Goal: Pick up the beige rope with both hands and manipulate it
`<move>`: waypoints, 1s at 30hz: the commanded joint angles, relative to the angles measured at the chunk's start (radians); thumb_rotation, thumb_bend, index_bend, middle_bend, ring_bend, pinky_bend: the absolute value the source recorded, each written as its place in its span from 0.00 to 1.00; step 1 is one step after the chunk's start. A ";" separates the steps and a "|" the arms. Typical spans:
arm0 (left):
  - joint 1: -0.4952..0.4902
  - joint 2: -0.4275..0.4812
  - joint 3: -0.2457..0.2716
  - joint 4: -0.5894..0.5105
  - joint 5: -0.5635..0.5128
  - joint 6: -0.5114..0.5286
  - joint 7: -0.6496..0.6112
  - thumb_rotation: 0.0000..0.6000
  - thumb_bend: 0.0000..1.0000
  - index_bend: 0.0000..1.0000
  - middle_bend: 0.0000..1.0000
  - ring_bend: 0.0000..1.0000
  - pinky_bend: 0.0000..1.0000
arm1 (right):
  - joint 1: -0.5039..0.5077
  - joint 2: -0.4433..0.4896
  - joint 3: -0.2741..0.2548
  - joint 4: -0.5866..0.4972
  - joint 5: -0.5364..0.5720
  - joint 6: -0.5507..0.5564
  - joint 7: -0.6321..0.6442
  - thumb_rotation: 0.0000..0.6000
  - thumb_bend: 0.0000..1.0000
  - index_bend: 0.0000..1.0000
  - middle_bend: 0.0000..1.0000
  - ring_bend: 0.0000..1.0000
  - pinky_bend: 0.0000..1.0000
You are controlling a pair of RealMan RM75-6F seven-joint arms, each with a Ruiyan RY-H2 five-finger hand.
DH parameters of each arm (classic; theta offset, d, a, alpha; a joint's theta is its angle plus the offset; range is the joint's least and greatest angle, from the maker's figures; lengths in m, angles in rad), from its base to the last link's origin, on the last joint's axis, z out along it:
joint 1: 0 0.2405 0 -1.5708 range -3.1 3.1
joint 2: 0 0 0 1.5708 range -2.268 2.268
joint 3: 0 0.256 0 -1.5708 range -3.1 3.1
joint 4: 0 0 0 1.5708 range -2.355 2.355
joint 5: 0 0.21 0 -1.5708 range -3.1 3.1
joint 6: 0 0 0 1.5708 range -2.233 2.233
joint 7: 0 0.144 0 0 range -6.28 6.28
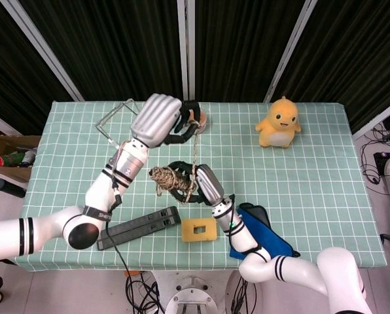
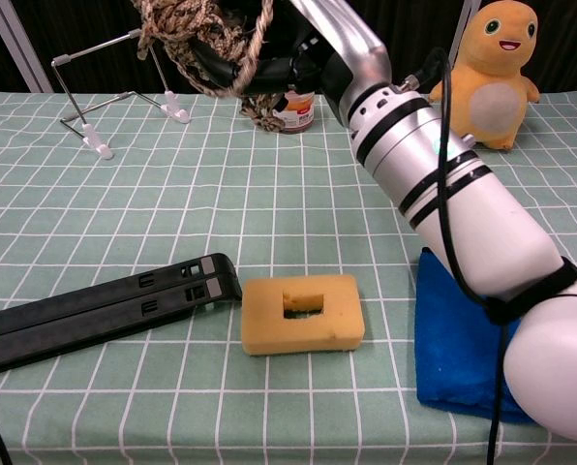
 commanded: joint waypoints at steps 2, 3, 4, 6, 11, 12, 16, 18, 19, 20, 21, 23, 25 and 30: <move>-0.025 -0.011 0.014 0.106 -0.116 -0.034 -0.011 1.00 0.48 0.83 0.84 0.75 0.85 | -0.037 0.023 -0.027 -0.026 -0.022 0.044 0.028 1.00 0.63 0.90 0.68 0.61 0.77; -0.020 -0.011 0.023 0.126 -0.134 -0.039 -0.017 1.00 0.48 0.83 0.84 0.75 0.85 | -0.048 0.029 -0.033 -0.032 -0.026 0.059 0.037 1.00 0.63 0.90 0.68 0.61 0.77; -0.016 -0.012 0.029 0.141 -0.147 -0.042 -0.021 1.00 0.48 0.83 0.84 0.75 0.85 | -0.058 0.033 -0.038 -0.036 -0.030 0.070 0.044 1.00 0.63 0.90 0.68 0.61 0.77; -0.004 -0.012 0.042 0.169 -0.173 -0.049 -0.038 1.00 0.48 0.83 0.84 0.75 0.85 | -0.079 0.045 -0.048 -0.049 -0.036 0.096 0.062 1.00 0.63 0.90 0.68 0.61 0.77; 0.029 -0.010 0.072 0.204 -0.208 -0.068 -0.073 1.00 0.48 0.84 0.84 0.75 0.85 | -0.124 0.072 -0.061 -0.079 -0.042 0.144 0.100 1.00 0.63 0.90 0.68 0.61 0.77; 0.036 -0.011 0.078 0.208 -0.209 -0.071 -0.081 1.00 0.48 0.83 0.84 0.75 0.85 | -0.132 0.077 -0.062 -0.085 -0.042 0.152 0.106 1.00 0.63 0.90 0.68 0.61 0.77; 0.057 -0.016 0.097 0.212 -0.198 -0.076 -0.102 1.00 0.48 0.83 0.84 0.75 0.85 | -0.150 0.090 -0.060 -0.108 -0.039 0.162 0.127 1.00 0.63 0.90 0.68 0.61 0.77; 0.066 -0.020 0.106 0.215 -0.192 -0.078 -0.112 1.00 0.48 0.83 0.84 0.75 0.85 | -0.156 0.094 -0.055 -0.122 -0.035 0.165 0.138 1.00 0.63 0.90 0.68 0.61 0.77; 0.069 -0.022 0.109 0.216 -0.191 -0.080 -0.117 1.00 0.48 0.83 0.84 0.75 0.85 | -0.158 0.095 -0.052 -0.129 -0.032 0.166 0.144 1.00 0.63 0.90 0.68 0.61 0.77; 0.073 -0.024 0.112 0.218 -0.192 -0.083 -0.122 1.00 0.48 0.83 0.84 0.75 0.85 | -0.160 0.096 -0.048 -0.138 -0.029 0.166 0.151 1.00 0.63 0.90 0.68 0.61 0.77; 0.077 -0.026 0.116 0.220 -0.195 -0.089 -0.129 1.00 0.48 0.83 0.84 0.75 0.85 | -0.163 0.099 -0.042 -0.150 -0.024 0.165 0.159 1.00 0.63 0.90 0.68 0.61 0.77; 0.083 -0.030 0.121 0.227 -0.197 -0.098 -0.140 1.00 0.48 0.83 0.84 0.75 0.85 | -0.166 0.104 -0.032 -0.169 -0.018 0.165 0.169 1.00 0.63 0.90 0.68 0.61 0.77; 0.090 -0.036 0.129 0.237 -0.195 -0.106 -0.149 1.00 0.48 0.83 0.84 0.75 0.85 | -0.170 0.109 -0.021 -0.186 -0.013 0.167 0.175 1.00 0.63 0.90 0.68 0.61 0.77; 0.111 -0.049 0.131 0.250 -0.179 -0.126 -0.198 1.00 0.48 0.81 0.84 0.75 0.85 | -0.184 0.108 -0.010 -0.204 0.000 0.173 0.182 1.00 0.63 0.90 0.68 0.61 0.77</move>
